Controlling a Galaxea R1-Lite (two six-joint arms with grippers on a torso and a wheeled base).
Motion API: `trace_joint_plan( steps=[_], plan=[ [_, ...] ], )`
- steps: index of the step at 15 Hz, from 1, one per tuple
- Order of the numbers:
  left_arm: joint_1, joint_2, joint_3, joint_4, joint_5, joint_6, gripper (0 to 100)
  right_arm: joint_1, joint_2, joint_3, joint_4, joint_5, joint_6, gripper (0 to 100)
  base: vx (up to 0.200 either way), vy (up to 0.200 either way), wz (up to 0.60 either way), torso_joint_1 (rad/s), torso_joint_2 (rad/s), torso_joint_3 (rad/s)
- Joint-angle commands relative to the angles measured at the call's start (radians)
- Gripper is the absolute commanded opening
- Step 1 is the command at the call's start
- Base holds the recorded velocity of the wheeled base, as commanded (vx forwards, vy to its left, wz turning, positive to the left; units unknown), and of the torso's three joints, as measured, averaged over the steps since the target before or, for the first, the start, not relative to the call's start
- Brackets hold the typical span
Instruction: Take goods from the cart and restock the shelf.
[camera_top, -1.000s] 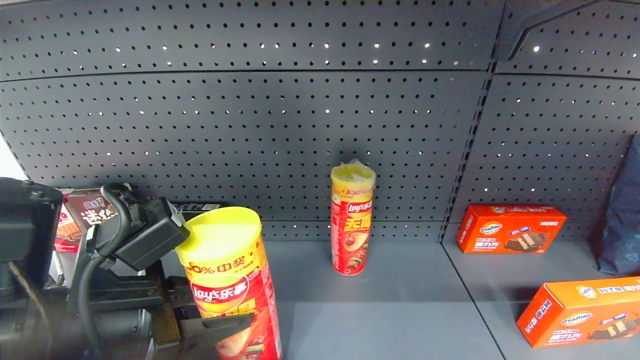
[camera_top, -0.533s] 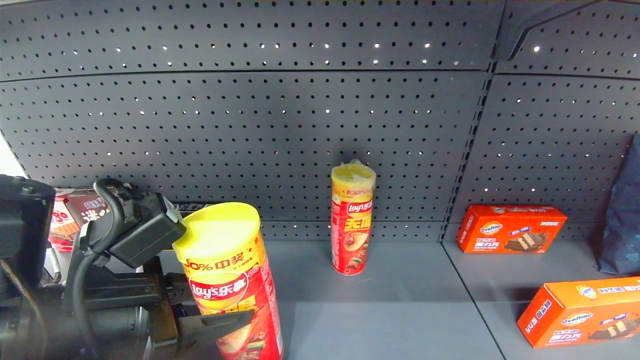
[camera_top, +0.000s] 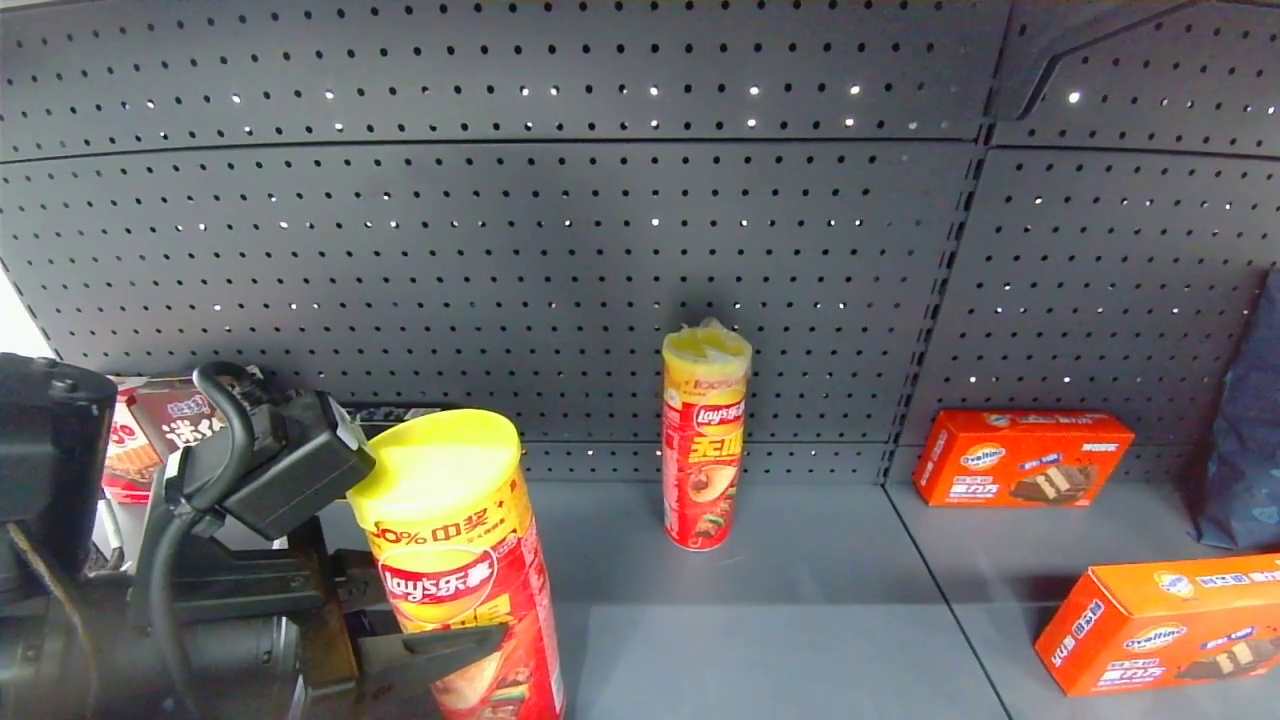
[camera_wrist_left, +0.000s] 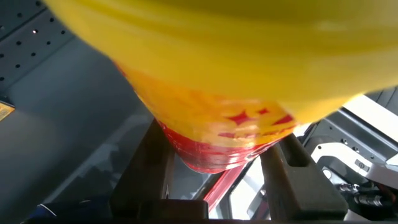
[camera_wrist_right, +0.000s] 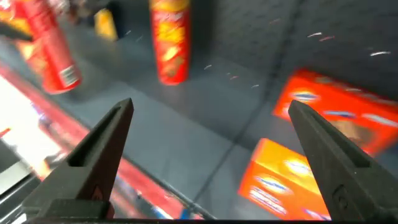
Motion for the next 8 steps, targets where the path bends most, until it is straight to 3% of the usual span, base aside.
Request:
trace_joint_plan(
  steps=[1,2,3,5,8],
  plan=[
    [0.001,0.003,-0.003,0.000,0.000,0.000,0,0.119,0.229,-0.029,-0.066,-0.004,-0.001,100,0.000,0.000,0.00,0.000,0.00,0.000],
    [0.001,0.003,-0.003,0.000,0.000,0.000,0,0.119,0.229,-0.029,-0.066,-0.004,-0.001,100,0.000,0.000,0.00,0.000,0.00,0.000],
    [0.001,0.003,0.000,0.000,-0.001,0.000,0,0.129,0.359,-0.043,-0.192,-0.014,-0.002,100,0.000,0.000,0.00,0.000,0.00,0.000],
    [-0.001,0.008,-0.005,0.000,-0.003,0.000,0,0.135,0.502,-0.095,-0.290,-0.014,-0.008,100,0.000,0.000,0.00,0.000,0.00,0.000],
    [-0.001,0.012,-0.008,-0.001,-0.003,0.000,0,0.161,0.619,-0.166,-0.323,-0.011,-0.036,100,0.000,0.000,0.00,0.000,0.00,0.000]
  ],
)
